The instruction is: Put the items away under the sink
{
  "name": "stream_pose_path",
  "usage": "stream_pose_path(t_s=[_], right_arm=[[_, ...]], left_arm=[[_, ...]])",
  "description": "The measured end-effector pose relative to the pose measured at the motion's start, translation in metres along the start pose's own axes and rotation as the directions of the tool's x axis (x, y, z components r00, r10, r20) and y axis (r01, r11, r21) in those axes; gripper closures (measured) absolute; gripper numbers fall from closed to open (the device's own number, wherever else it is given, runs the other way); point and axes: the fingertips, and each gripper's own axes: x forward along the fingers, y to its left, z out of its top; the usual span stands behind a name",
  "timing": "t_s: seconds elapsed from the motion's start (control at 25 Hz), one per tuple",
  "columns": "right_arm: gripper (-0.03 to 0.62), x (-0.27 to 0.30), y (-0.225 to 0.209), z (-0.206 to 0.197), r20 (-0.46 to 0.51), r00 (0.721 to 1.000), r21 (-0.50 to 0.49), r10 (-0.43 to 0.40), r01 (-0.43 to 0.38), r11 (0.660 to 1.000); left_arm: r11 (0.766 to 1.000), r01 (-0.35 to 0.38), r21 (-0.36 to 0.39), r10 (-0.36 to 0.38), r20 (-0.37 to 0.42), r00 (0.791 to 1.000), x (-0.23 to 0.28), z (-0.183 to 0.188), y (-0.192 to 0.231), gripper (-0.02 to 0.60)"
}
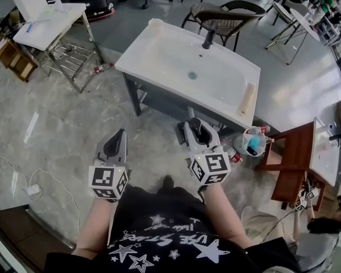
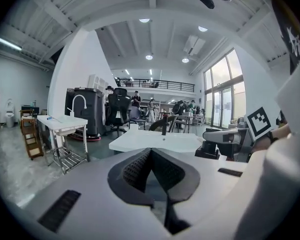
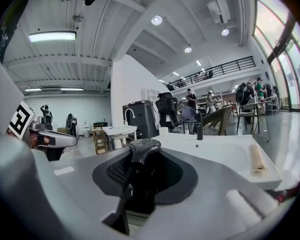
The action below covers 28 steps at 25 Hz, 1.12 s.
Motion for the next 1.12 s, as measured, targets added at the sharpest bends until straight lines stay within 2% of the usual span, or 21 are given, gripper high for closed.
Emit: stream_pose_path(t_s=[0.2,0.4,0.56,0.76,0.92,1.12], right_arm=[[0.499,0.011,0.043,-0.006,-0.021,1.000,0.012,-0.014,0.014,1.000],[0.499,0.026,0.096,-0.030,-0.044,0.999,0.029,-0.012,0.013,1.000],[0.499,0.036,0.123,-0.053,-0.084,0.996,0.038,-0.019,0.022,0.999],[0.499,0.047,0.141,-0.085,-0.118,0.991,0.044,-0.061,0.066,0.997],[0.499,0.058,0.145,-0.115,-0.169,0.984,0.033,-0.054,0.060,0.998],[0.499,0.084,0.135,-0.144,-0.170,0.984,0.001,-0.057,0.059,0.998]], left_arm=[[1.000,-0.007,0.008,0.007,-0.021,1.000,-0.031,-0.005,0.039,0.572],[1.000,-0.010,-0.002,0.010,-0.037,0.999,-0.059,-0.027,0.091,0.572],[1.000,-0.006,-0.008,0.006,-0.067,0.998,-0.072,-0.050,0.118,0.572],[0.999,-0.008,-0.044,0.004,-0.092,0.996,-0.082,-0.087,0.142,0.572],[0.997,-0.032,-0.073,0.024,-0.108,0.994,-0.077,-0.113,0.154,0.572],[0.993,-0.071,-0.095,0.060,-0.114,0.992,-0.062,-0.139,0.169,0.572]])
